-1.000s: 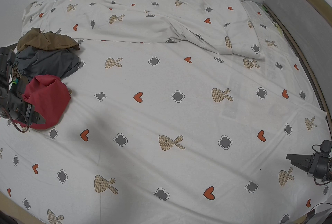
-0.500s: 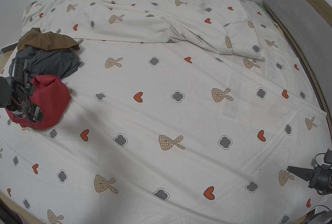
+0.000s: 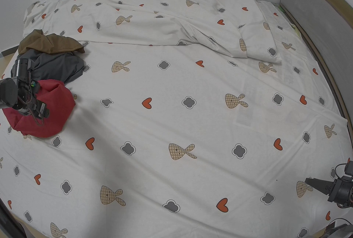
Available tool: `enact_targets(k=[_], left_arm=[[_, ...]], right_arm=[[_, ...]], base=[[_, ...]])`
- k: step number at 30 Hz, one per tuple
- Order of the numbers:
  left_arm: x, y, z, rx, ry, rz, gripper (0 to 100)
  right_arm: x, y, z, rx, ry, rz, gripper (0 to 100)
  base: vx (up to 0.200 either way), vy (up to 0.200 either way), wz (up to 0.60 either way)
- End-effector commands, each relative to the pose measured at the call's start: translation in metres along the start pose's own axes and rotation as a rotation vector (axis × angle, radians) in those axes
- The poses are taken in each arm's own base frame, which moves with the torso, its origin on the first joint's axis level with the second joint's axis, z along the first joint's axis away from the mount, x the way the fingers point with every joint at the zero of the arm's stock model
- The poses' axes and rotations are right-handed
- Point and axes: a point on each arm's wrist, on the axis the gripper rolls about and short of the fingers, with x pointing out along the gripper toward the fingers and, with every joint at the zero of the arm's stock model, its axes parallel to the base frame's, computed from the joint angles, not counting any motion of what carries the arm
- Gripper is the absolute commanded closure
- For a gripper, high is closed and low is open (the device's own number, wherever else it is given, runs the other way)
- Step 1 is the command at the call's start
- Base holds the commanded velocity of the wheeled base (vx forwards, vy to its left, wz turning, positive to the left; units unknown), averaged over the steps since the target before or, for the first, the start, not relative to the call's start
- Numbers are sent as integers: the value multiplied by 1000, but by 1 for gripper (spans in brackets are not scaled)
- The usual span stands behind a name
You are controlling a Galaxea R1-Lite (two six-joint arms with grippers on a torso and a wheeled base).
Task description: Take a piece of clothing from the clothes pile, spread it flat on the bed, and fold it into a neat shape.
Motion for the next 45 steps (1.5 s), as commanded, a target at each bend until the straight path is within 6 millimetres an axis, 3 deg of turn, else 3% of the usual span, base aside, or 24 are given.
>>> enact_targets(k=[1,9,10,15,19,25,27,29,30,34,36,37,45], left_arm=[[6,15,3,-17,-23,-6,0],[45,9,-20,-18,92,-43,0],[48,9,-22,-20,100,-47,100],[43,11,-20,-29,69,-75,100],[12,18,-10,-47,-28,-107,100],[-59,22,6,-62,-206,-110,100],[-98,21,15,-75,-316,-118,100],[-106,20,17,-82,-342,-123,100],[-146,13,28,-111,-461,-173,100],[-208,0,43,-167,-650,-294,100],[-210,0,44,-169,-656,-299,100],[-243,-7,53,-200,-742,-375,100],[-299,-4,75,-344,-796,-559,100]], right_arm=[[0,0,-1,3,2,-1,0],[0,-1,-1,6,5,-2,0],[0,-1,-1,6,5,-2,0],[0,-1,-1,6,5,-2,0],[0,-1,-3,10,9,-3,0],[0,-1,-3,10,11,-1,0],[0,-1,-3,9,12,0,0],[0,-1,-3,9,12,0,0],[0,-1,-3,9,12,0,0],[1,-1,-4,9,15,1,0],[1,-1,-4,9,15,2,0],[1,-1,-6,7,27,11,0],[3,1,-11,-4,70,41,0]], base=[[0,0,0],[0,0,0],[0,0,0],[0,0,0],[0,0,0],[0,0,0],[0,0,0],[0,0,0],[0,0,0],[0,0,0],[0,0,0],[0,0,0],[0,0,0]])
